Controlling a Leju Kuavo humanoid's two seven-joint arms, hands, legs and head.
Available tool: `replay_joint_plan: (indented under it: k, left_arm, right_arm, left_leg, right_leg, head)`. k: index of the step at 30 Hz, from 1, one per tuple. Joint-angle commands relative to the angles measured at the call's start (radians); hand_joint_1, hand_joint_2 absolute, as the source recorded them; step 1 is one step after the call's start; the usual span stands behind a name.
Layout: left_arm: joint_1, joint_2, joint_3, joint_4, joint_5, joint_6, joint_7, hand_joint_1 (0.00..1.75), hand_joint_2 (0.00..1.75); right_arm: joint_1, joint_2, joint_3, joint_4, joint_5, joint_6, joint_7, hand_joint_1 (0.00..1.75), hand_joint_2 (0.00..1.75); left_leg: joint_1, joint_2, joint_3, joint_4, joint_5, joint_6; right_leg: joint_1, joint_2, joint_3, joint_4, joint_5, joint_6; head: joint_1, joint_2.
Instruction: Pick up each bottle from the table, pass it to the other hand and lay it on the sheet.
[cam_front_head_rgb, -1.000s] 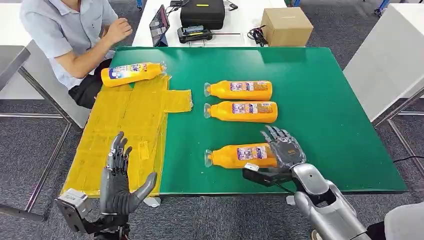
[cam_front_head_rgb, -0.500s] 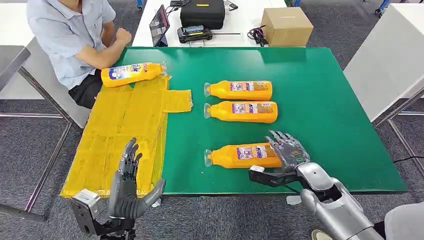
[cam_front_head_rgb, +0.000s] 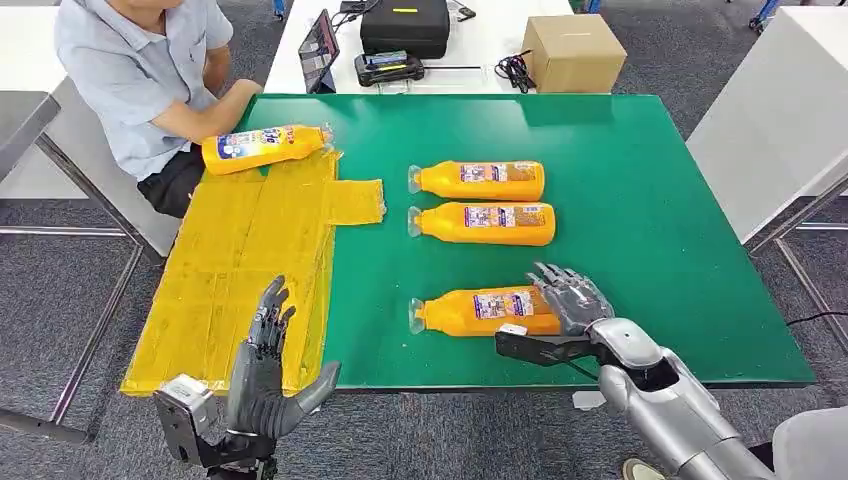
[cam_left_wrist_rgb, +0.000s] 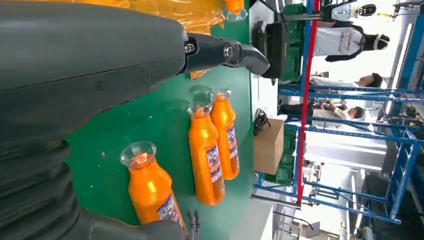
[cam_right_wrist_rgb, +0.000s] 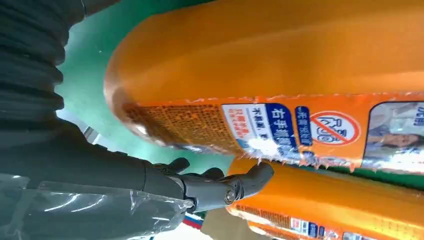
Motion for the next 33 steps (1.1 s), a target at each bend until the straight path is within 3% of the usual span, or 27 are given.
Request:
replay_joint_plan:
  k: [1, 7, 15, 16, 17, 18, 33]
  left_arm:
    - [-0.041, 0.032, -0.027, 0.071, 0.005, -0.004, 0.000, 0.00, 1.75]
    - [-0.068, 0.027, -0.044, 0.104, 0.006, -0.001, 0.001, 0.00, 1.75]
    - [-0.091, 0.030, -0.058, 0.136, 0.016, -0.008, -0.002, 0.00, 1.75]
    - [-0.095, 0.030, -0.059, 0.141, 0.018, -0.010, -0.004, 0.00, 1.75]
    - [-0.098, 0.030, -0.059, 0.146, 0.020, -0.011, -0.005, 0.00, 1.75]
    - [-0.101, 0.030, -0.060, 0.150, 0.023, -0.012, -0.007, 0.00, 1.75]
    - [-0.118, 0.035, -0.073, 0.176, 0.041, -0.017, -0.016, 0.00, 1.75]
  right_arm:
    - [-0.043, 0.059, 0.011, 0.123, -0.046, -0.015, -0.034, 0.00, 1.75]
    - [-0.023, 0.108, 0.008, 0.193, -0.060, -0.061, -0.063, 0.00, 1.75]
    - [-0.012, 0.099, -0.010, 0.251, -0.131, -0.022, -0.102, 0.00, 1.75]
    - [-0.012, 0.089, -0.015, 0.259, -0.146, -0.011, -0.107, 0.52, 1.75]
    - [-0.013, 0.084, -0.016, 0.265, -0.149, -0.010, -0.108, 1.59, 1.75]
    - [-0.014, 0.077, -0.016, 0.273, -0.158, -0.003, -0.110, 1.75, 1.75]
    - [0.003, 0.021, -0.035, 0.308, -0.208, 0.032, -0.111, 1.75, 1.75]
  left_leg:
    - [0.001, 0.001, 0.003, -0.001, -0.001, -0.001]
    - [0.001, 0.001, 0.004, -0.002, -0.001, -0.002]
    - [0.001, 0.000, 0.005, -0.002, 0.000, -0.002]
    - [0.002, 0.000, 0.006, -0.002, -0.001, -0.002]
    - [0.001, -0.001, 0.005, -0.002, 0.000, -0.001]
    - [0.002, 0.000, 0.008, -0.002, -0.001, -0.002]
    - [0.002, -0.004, 0.016, -0.001, -0.001, -0.002]
  right_leg:
    - [0.001, 0.001, 0.003, -0.001, 0.000, -0.002]
    - [0.001, 0.001, 0.004, -0.002, 0.000, -0.002]
    - [0.001, -0.001, 0.005, -0.002, 0.000, -0.002]
    - [0.002, -0.001, 0.006, -0.002, -0.001, -0.003]
    - [0.001, -0.001, 0.005, -0.002, -0.001, -0.002]
    - [0.002, -0.001, 0.008, -0.002, -0.001, -0.003]
    - [0.002, -0.004, 0.016, -0.004, -0.001, -0.003]
  head:
    - [0.000, 0.000]
    - [0.000, 0.000]
    - [0.000, 0.000]
    - [0.000, 0.000]
    - [0.000, 0.000]
    - [0.000, 0.000]
    - [0.000, 0.000]
